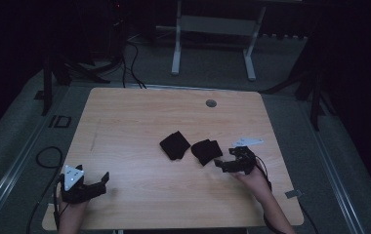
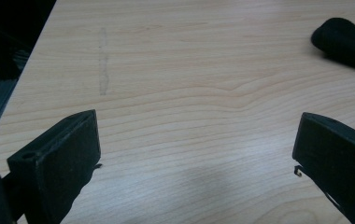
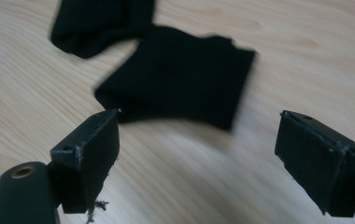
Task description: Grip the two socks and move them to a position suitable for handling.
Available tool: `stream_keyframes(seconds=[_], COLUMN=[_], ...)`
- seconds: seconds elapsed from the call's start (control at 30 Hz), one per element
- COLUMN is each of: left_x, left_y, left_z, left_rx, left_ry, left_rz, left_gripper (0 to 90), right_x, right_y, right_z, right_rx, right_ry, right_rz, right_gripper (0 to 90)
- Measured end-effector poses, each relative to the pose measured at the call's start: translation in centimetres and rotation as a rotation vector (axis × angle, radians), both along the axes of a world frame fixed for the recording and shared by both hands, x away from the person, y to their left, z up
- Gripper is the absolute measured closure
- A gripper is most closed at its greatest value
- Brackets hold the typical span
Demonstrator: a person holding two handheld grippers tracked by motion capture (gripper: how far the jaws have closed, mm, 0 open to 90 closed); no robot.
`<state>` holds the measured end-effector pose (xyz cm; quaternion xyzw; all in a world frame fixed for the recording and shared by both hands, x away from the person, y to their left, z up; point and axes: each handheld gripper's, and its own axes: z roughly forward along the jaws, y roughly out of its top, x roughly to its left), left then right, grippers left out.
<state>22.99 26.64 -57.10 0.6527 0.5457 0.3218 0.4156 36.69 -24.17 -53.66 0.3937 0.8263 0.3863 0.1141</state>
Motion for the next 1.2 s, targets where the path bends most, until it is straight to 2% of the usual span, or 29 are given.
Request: stream_keyframes(seconds=[0.07,0.1,0.17,0.2,0.23,0.37,0.5,0.6,0.63,0.7,0.8,0.83,0.87,0.9,0.93,0.97,1.0,1.07,1.1,1.17,1.2], left_x=[0.0,0.1,0.1,0.1,0.1,0.1,0.1,0.1,0.1,0.1,0.1,0.1,0.1,0.1,0.1,0.1,0.1,0.1,0.1,0.1,0.1], left_y=[0.0,0.0,0.1,0.1,0.1,0.2,0.2,0.2,0.2,0.2,0.2,0.2,0.2,0.2,0.2,0.2,0.2,0.2,0.2,0.2,0.2], left_z=[0.0,0.0,0.0,0.0,0.0,0.0,0.0,0.0,-0.1,-0.1,-0.1,0.0,0.0,0.0,0.0,-0.1,-0.1,-0.1,0.0,0.0,0.0], left_rx=[0.000,-0.011,-0.011,-0.015,-0.015,-0.018,-0.019,-0.021,-0.025,-0.025,-0.028,-0.029,-0.032,-0.032,-0.031,-0.030,-0.030,-0.030,-0.030,-0.030,-0.031], left_ry=[0.000,0.001,0.002,0.003,0.003,0.003,0.004,0.004,0.007,0.009,0.009,0.009,0.010,0.010,0.011,0.012,0.011,0.011,0.011,0.011,0.011], left_rz=[0.000,-0.001,0.000,0.001,0.001,0.003,-0.001,-0.002,-0.001,-0.001,-0.001,-0.001,-0.001,-0.001,-0.002,-0.002,-0.002,-0.003,-0.003,-0.001,-0.001], left_gripper=[1.1,1.1,1.1,1.1,1.1,1.1,1.1,1.2,1.2,1.1,1.1,1.1,1.1,1.2,1.2,1.1,1.2,1.1,1.1,1.2,1.2], right_x=[0.3,0.9,1.2,2.1,2.1,3.8,4.7,4.9,4.8,4.8,4.5,4.4,4.3,4.3,4.2,4.1,4.0,4.0,3.8,3.8,3.6], right_y=[0.5,1.6,1.9,3.1,3.1,5.4,6.5,7.0,7.1,7.2,7.1,7.1,7.0,7.0,7.0,7.1,7.1,7.1,7.4,7.4,7.3], right_z=[0.2,0.5,0.6,0.6,0.6,-0.3,-1.4,-1.9,-2.0,-2.0,-2.1,-2.1,-2.0,-2.0,-2.0,-1.9,-1.9,-1.9,-1.7,-1.4,-1.3], right_rx=[-0.011,-0.016,-0.013,-0.023,-0.023,-0.061,-0.091,-0.106,-0.127,-0.135,-0.130,-0.131,-0.127,-0.127,-0.125,-0.115,-0.112,-0.112,-0.125,-0.116,-0.114], right_ry=[-0.011,-0.026,-0.028,-0.023,-0.023,-0.027,-0.010,-0.001,-0.010,-0.017,-0.024,-0.025,-0.025,-0.025,-0.024,-0.018,-0.014,-0.014,-0.008,0.011,0.004], right_rz=[0.003,0.008,0.013,0.023,0.023,0.026,0.028,0.035,0.040,0.041,0.025,0.018,0.014,0.014,0.012,0.017,0.016,0.016,0.017,0.015,0.007], right_gripper=[14.4,19.6,19.6,19.6,19.6,19.7,21.1,23.4,23.9,25.3,32.0,35.9,45.5,45.5,51.3,66.8,70.7,70.7,76.0,77.1,77.3])
